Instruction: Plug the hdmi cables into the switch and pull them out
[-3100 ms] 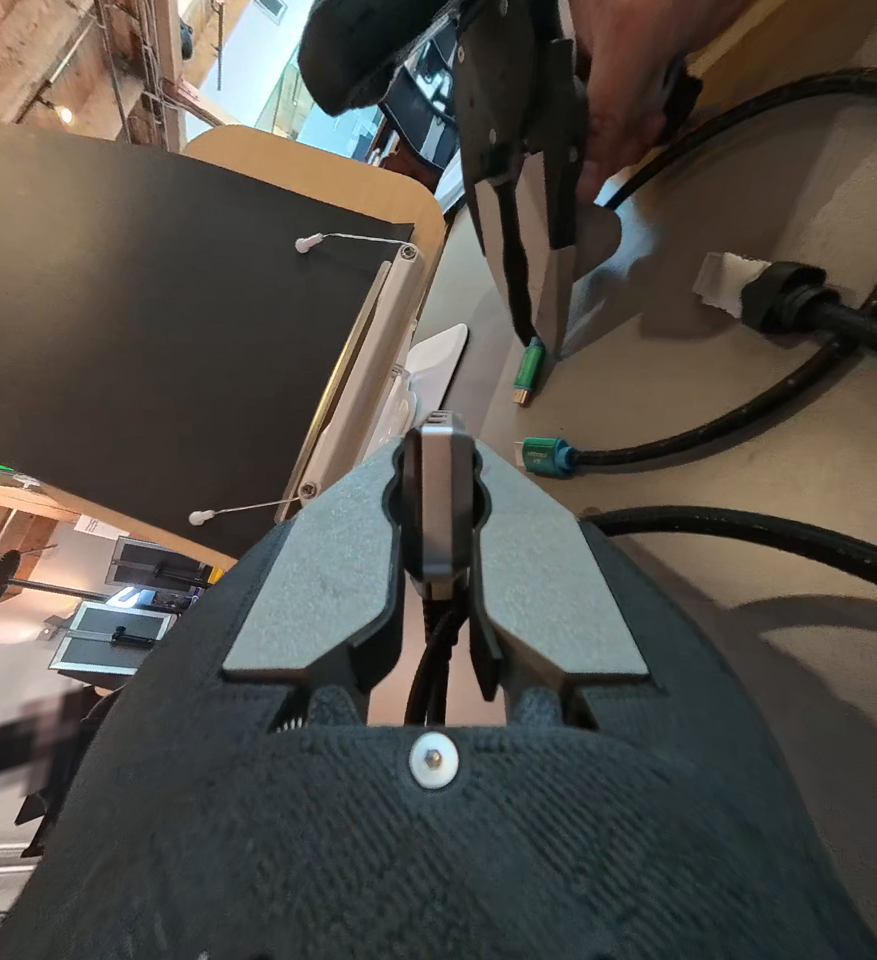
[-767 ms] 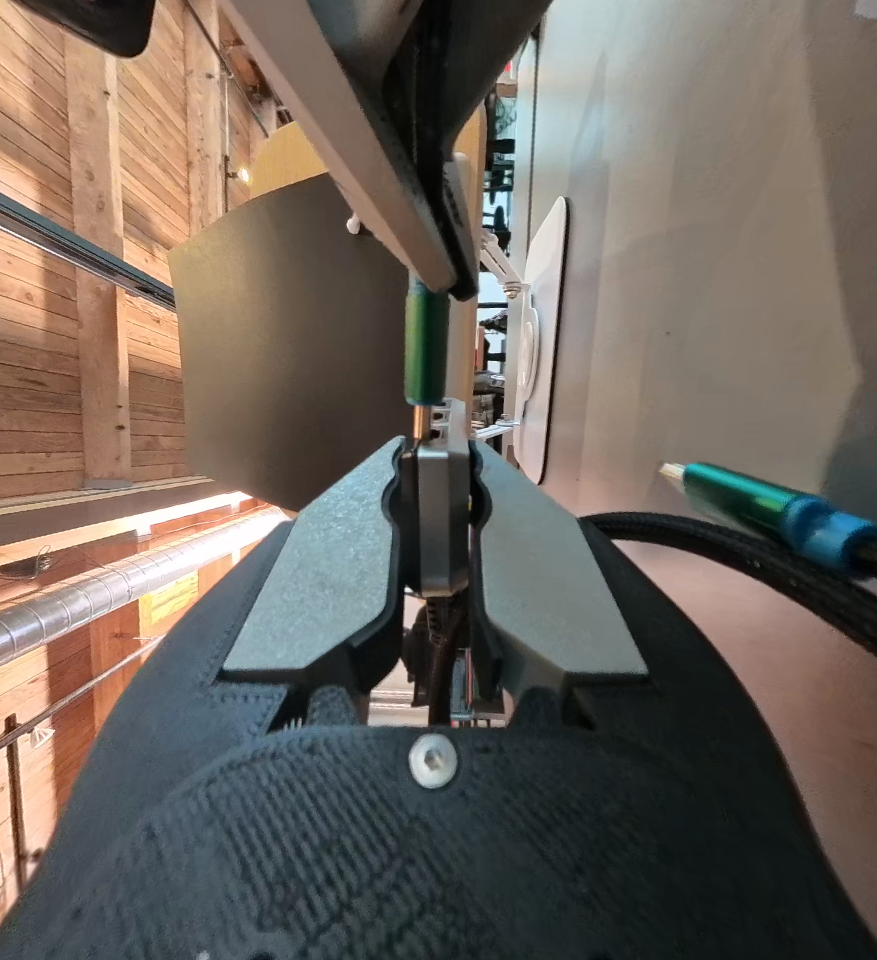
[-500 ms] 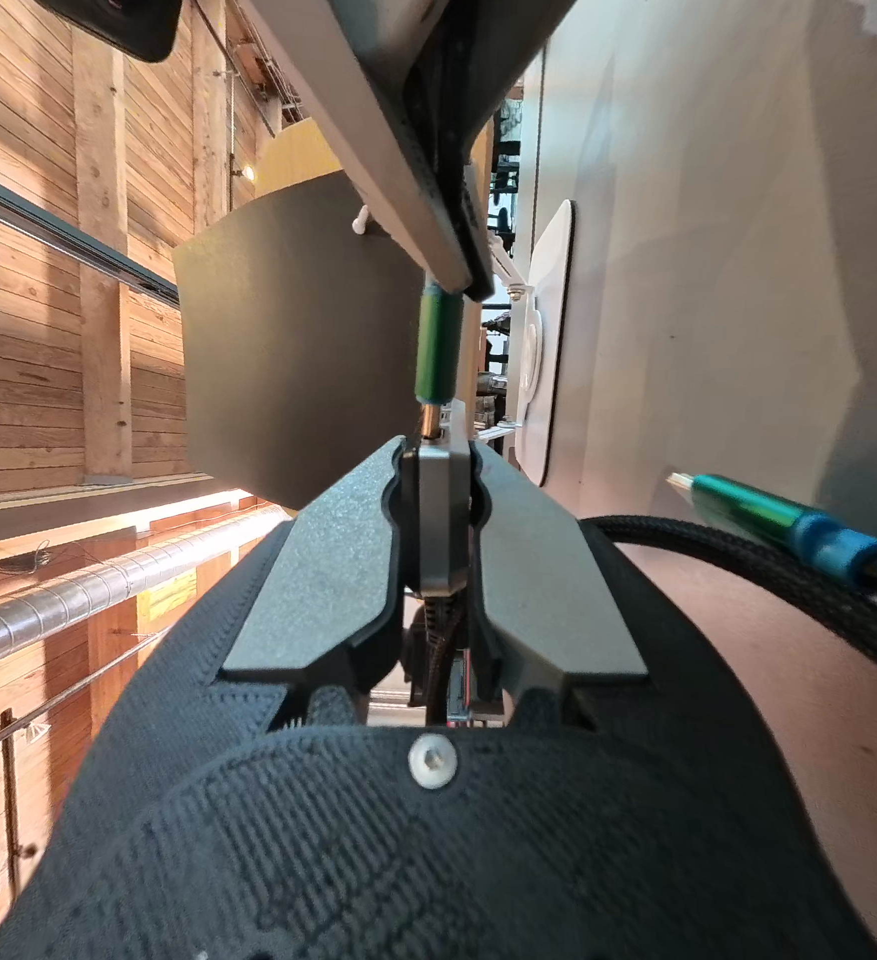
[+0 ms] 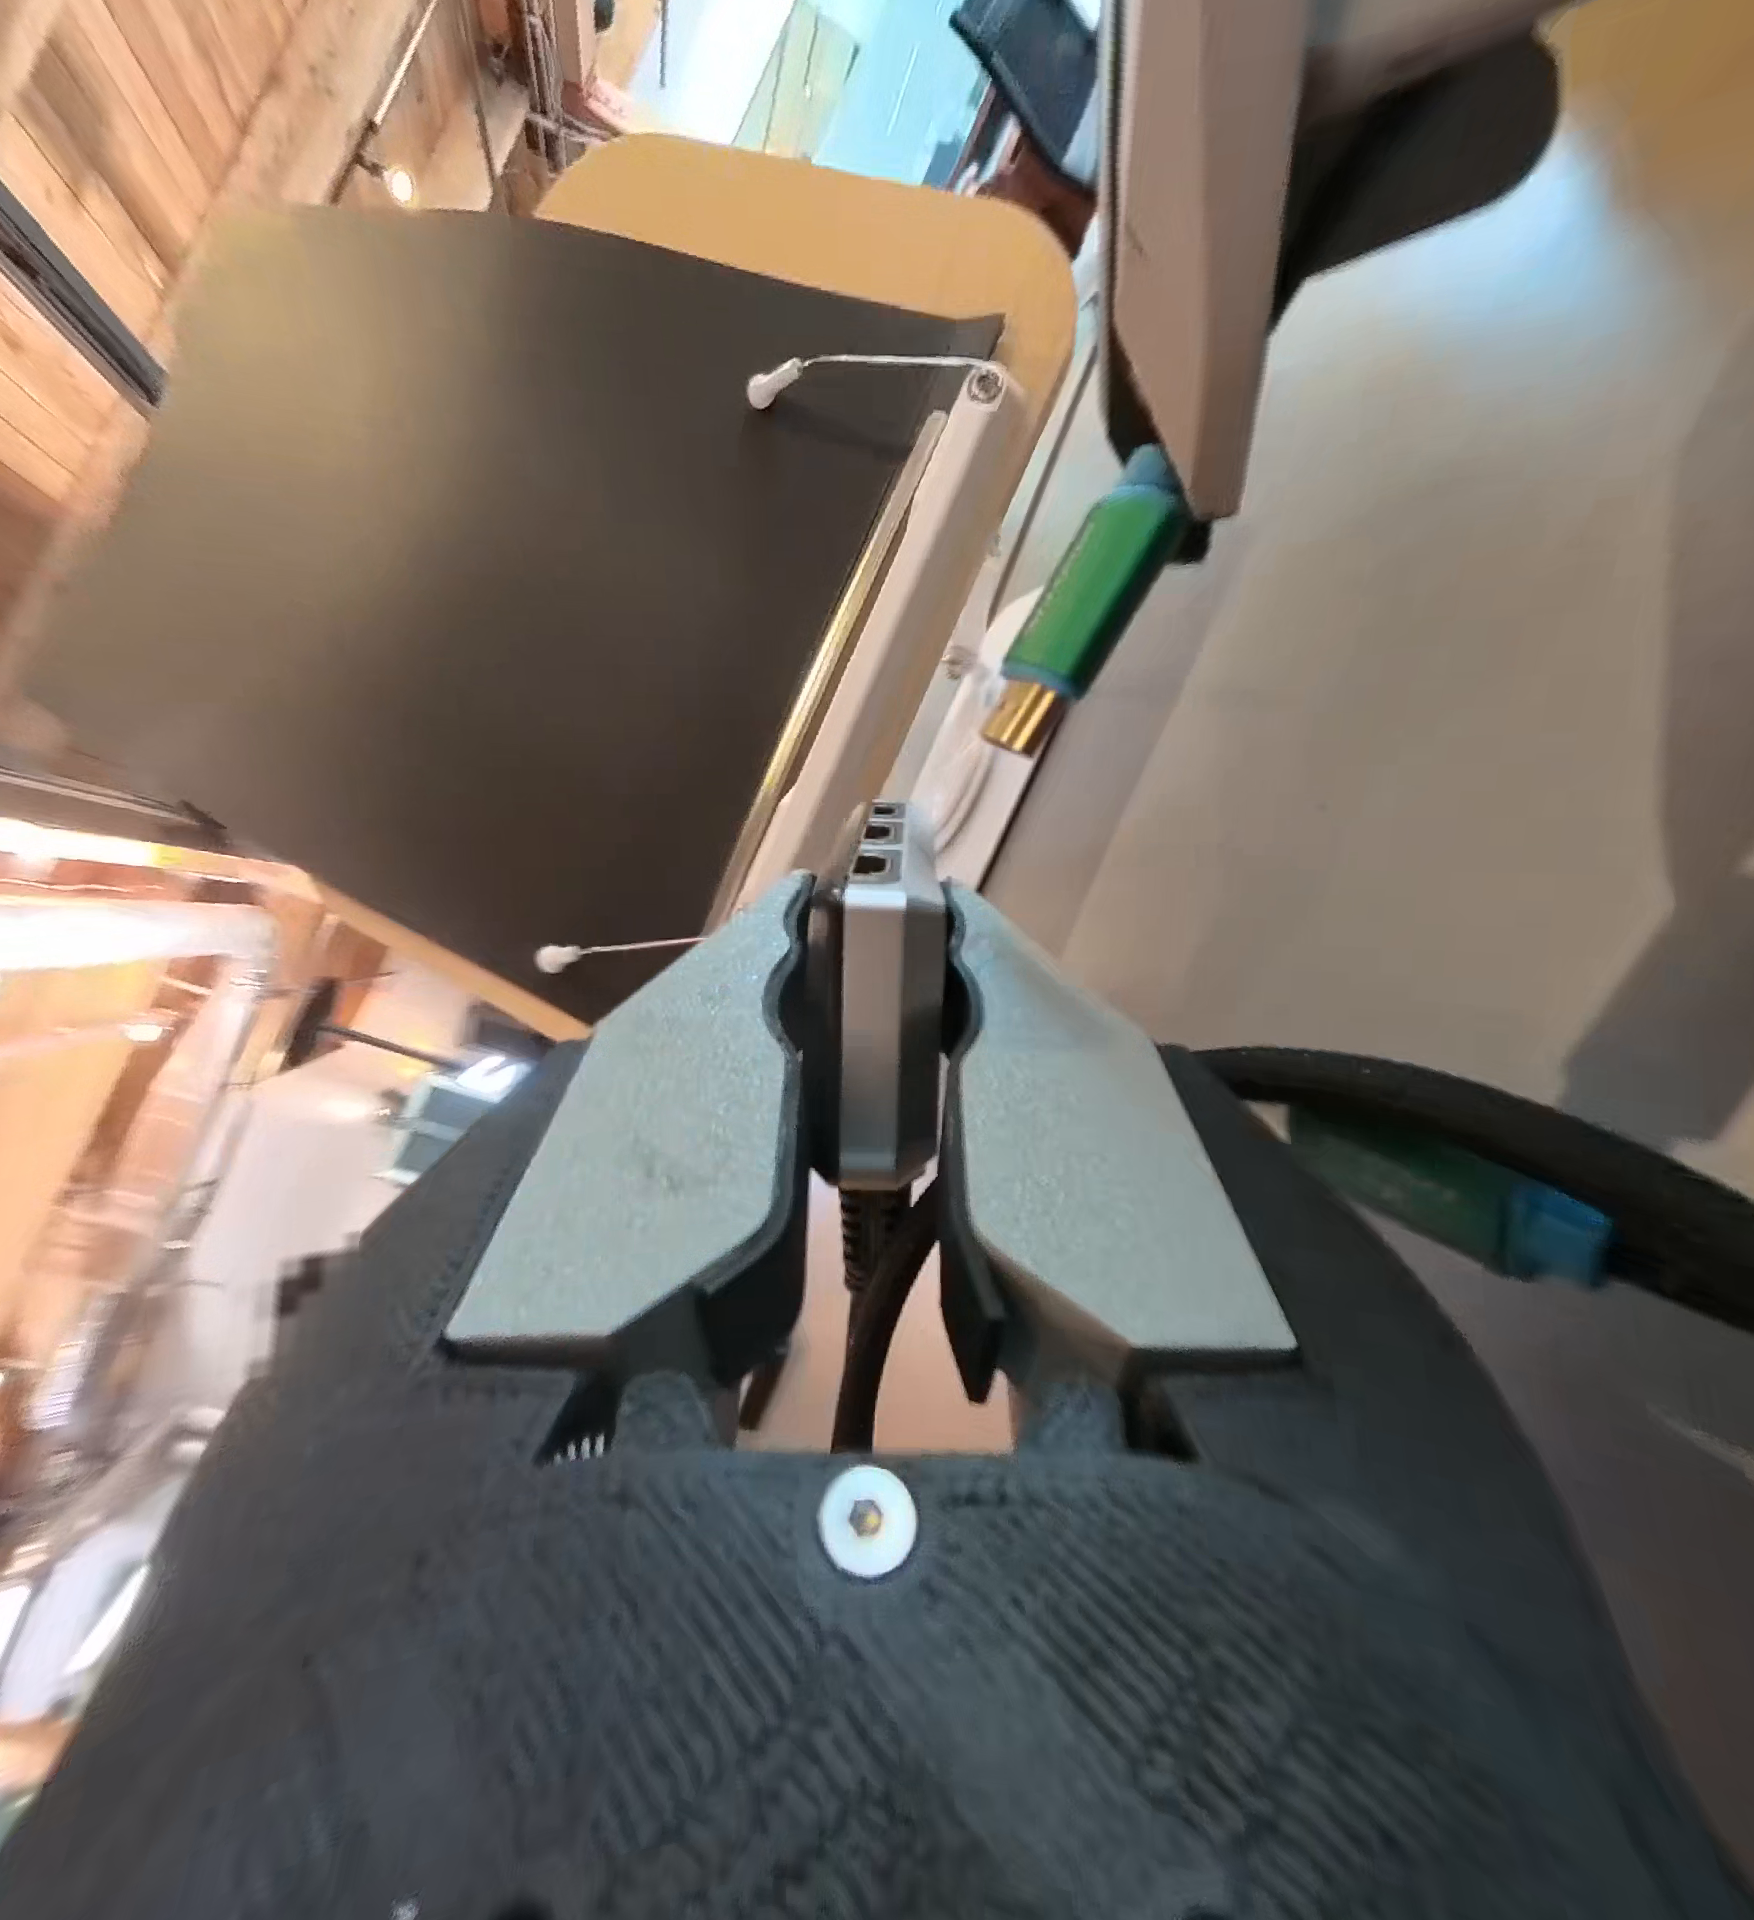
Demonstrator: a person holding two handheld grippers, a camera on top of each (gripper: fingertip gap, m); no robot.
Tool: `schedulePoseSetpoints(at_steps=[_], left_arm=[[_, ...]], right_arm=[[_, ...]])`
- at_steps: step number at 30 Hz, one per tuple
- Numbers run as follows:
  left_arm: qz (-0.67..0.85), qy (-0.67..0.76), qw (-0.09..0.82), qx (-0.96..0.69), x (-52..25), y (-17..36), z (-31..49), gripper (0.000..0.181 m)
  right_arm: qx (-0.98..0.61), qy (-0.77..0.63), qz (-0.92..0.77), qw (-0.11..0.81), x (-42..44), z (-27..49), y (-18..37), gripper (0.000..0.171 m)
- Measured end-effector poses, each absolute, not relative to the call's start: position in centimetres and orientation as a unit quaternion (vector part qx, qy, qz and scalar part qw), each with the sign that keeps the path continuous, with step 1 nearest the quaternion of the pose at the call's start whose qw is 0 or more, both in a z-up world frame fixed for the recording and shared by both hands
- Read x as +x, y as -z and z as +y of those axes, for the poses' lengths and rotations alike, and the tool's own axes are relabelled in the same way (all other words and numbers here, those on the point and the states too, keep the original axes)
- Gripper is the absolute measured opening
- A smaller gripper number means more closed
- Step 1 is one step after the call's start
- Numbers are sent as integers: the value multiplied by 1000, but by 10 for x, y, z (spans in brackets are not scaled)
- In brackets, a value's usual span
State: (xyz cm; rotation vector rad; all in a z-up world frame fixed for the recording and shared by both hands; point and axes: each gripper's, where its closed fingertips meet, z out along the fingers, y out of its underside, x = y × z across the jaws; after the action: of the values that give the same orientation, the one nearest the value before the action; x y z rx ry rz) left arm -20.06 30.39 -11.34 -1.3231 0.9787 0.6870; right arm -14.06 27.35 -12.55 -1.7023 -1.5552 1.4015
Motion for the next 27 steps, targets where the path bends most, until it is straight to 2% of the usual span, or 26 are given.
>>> schedulePoseSetpoints(at_steps=[5, 10, 14, 20, 27], left_arm=[[445, -262, 623, -587, -193, 122, 303, 19], [479, -199, 567, -640, -180, 155, 300, 19], [462, -167, 559, -668, -182, 163, 302, 30], [417, -124, 601, -670, -184, 134, 293, 45], [440, -150, 635, -617, -173, 112, 279, 41]], right_arm=[[-606, -509, -564, 236, -140, 275, 120, 7], [-618, -480, -560, 272, -135, 291, 119, 8], [-637, -435, -556, 311, -131, 309, 122, 7], [-645, -388, -567, 334, -127, 319, 129, 7], [-630, -431, -565, 314, -126, 309, 120, 7]])
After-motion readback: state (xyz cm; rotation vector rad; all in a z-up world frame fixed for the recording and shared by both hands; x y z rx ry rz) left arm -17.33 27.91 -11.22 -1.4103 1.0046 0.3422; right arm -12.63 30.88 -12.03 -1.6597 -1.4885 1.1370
